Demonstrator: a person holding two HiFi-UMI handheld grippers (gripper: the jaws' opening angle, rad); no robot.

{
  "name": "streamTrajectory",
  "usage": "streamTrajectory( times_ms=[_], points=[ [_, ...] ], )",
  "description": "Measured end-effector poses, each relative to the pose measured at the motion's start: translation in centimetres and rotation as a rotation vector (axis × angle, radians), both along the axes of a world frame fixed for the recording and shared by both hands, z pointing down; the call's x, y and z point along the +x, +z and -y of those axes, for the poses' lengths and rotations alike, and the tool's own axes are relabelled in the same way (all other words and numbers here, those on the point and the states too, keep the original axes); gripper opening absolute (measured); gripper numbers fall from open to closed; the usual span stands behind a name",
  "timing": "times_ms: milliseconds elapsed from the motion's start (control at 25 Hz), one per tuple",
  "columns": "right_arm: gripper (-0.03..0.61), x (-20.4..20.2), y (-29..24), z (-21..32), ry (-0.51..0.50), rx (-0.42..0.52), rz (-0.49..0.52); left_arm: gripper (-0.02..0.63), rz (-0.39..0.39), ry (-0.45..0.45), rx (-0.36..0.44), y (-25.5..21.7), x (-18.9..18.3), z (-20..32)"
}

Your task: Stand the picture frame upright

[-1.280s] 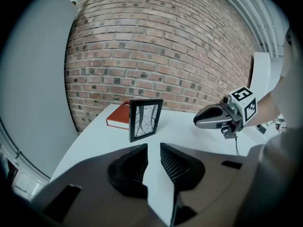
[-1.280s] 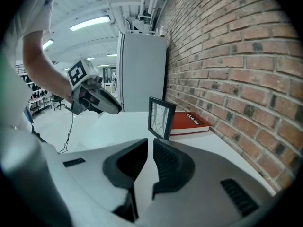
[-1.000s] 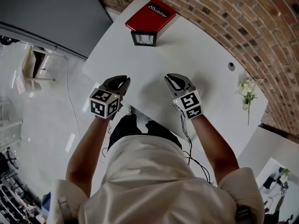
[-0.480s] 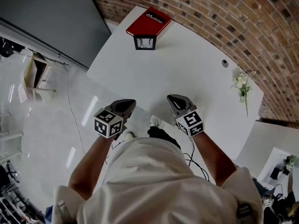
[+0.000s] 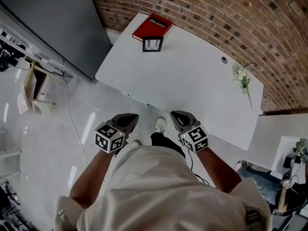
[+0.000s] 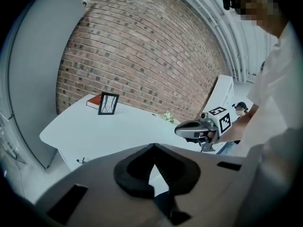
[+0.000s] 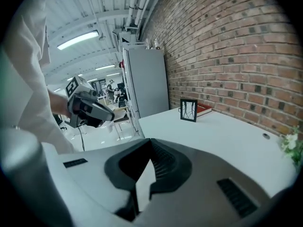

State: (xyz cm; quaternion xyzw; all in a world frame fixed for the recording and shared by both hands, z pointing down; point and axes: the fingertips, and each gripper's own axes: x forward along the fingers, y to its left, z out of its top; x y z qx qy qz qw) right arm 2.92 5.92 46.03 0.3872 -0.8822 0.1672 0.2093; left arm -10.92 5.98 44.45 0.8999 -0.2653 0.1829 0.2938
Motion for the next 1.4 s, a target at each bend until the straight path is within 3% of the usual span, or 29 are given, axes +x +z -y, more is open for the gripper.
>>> streamTrajectory(
  times_ms=[560,1040,1400],
  points=[
    [0.005,-5.1,-1.3,-9.6,0.029,0.03,0.006,-0.005,-0.031,0.035,0.029,-1.2,-5.3,-8.4],
    [0.005,-6.7,-2.0,-12.2,0.055,0.052,0.021,-0.005,-0.041,0.035,0.06,-1.7,-7.1,-10.1],
    [0.005,-8.7,-1.7,-13.5,0.006,0.038,0.02,-0.005,-0.047,0.021,0.043,-1.4,-8.4,-11.2]
  ],
)
